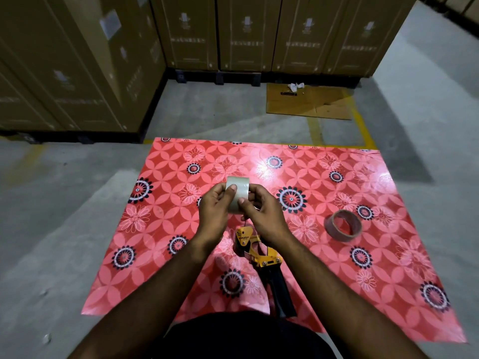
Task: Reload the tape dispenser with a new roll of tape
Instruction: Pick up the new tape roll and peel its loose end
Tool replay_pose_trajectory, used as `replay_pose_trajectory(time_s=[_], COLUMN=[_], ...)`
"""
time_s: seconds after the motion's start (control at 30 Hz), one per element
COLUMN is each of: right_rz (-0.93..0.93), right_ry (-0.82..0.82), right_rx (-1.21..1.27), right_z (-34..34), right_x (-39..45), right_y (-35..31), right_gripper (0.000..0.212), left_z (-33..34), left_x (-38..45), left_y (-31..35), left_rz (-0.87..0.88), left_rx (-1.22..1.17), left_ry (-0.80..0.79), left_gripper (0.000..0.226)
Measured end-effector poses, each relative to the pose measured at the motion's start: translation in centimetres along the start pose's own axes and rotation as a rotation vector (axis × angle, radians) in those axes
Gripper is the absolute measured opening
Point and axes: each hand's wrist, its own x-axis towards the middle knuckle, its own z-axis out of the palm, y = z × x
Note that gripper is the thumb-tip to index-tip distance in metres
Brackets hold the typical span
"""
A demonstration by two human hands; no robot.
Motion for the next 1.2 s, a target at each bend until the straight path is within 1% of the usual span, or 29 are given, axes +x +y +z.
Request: replay_pose_trajectory(time_s=[0.07, 0.1, 0.2, 0.3, 0.33, 0.4, 0.47, 0.53, 0.57, 0.63, 0.67, 0.73, 0.77, 0.83, 0.9, 0.97, 1.0, 1.1, 1.13, 1.2], right_rz=[0.003, 0.008, 0.039, 0.074, 0.08, 0.076, 0.052, 0.037, 0.033, 0.03, 0.031, 0.037, 0.046, 0.064, 0.054, 0.041, 0.036, 0.019, 0.009, 0.001], right_ry=[0.036, 0.061, 0.141, 0.195, 0.196, 0.163, 0.069, -0.011, -0.024, 0.0, 0.027, 0.072, 0.093, 0.134, 0.129, 0.057, 0.001, -0.119, -0.132, -0.122], right_rx=[0.008, 0.013, 0.021, 0.002, -0.007, -0.009, 0.024, 0.049, 0.047, 0.029, 0.013, -0.019, -0.038, -0.071, -0.068, -0.021, 0.008, 0.028, 0.029, 0.046], right_z=[0.3, 0.3, 0.1, -0.1, -0.1, -0.3, -0.7, -0.9, -0.9, -0.8, -0.8, -0.8, -0.8, -0.9, -1.0, -1.3, -1.4, -1.9, -2.0, -2.1], right_x=[-0.1, -0.1, 0.0, 0.1, 0.1, -0.1, -0.3, -0.5, -0.6, -0.8, -0.8, -0.7, -0.6, -0.5, -0.4, -0.3, -0.4, -0.3, -0.3, -0.2], right_y=[0.2, 0.3, 0.6, 0.6, 0.4, 0.1, -0.1, -0.2, -0.1, 0.1, 0.2, 0.2, 0.1, 0.0, -0.2, -0.1, -0.1, 0.1, 0.1, 0.0], right_gripper=[0.029, 0.025, 0.015, 0.015, 0.016, 0.015, 0.013, 0.02, 0.021, 0.019, 0.018, 0.021, 0.023, 0.025, 0.023, 0.014, 0.013, 0.038, 0.041, 0.04], left_z=[0.0, -0.1, -0.5, -0.6, -0.6, -0.6, -0.5, -0.3, -0.3, -0.4, -0.3, -0.4, -0.4, -0.5, -0.6, -0.7, -0.7, -0.7, -0.7, -0.7], left_x=[-0.1, -0.2, -0.8, -1.6, -1.7, -1.8, -1.6, -1.4, -1.3, -1.1, -1.1, -1.3, -1.4, -1.5, -1.5, -1.3, -1.1, -0.6, -0.6, -0.5], left_y=[0.0, -0.1, -0.3, -0.1, -0.2, -0.3, -0.1, 0.4, 0.6, 0.7, 0.7, 0.7, 0.6, 0.6, 0.5, 0.5, 0.6, 0.7, 0.8, 0.9], left_rz=[-0.02, -0.029, -0.046, -0.037, -0.03, -0.005, 0.003, 0.019, 0.035, 0.066, 0.065, 0.018, -0.002, -0.012, -0.013, -0.03, -0.051, -0.137, -0.149, -0.129], left_rx=[-0.016, -0.027, -0.026, 0.002, 0.005, 0.02, 0.023, 0.035, 0.067, 0.155, 0.175, 0.116, 0.084, 0.053, 0.038, 0.005, -0.032, -0.144, -0.152, -0.122], left_ry=[0.014, -0.008, -0.132, -0.212, -0.207, -0.159, -0.094, -0.033, -0.012, -0.009, -0.024, -0.093, -0.133, -0.201, -0.227, -0.205, -0.175, -0.071, -0.037, 0.043], left_gripper=[0.02, 0.021, 0.026, 0.039, 0.04, 0.034, 0.025, 0.017, 0.014, 0.016, 0.017, 0.008, 0.011, 0.024, 0.03, 0.031, 0.03, 0.022, 0.02, 0.022])
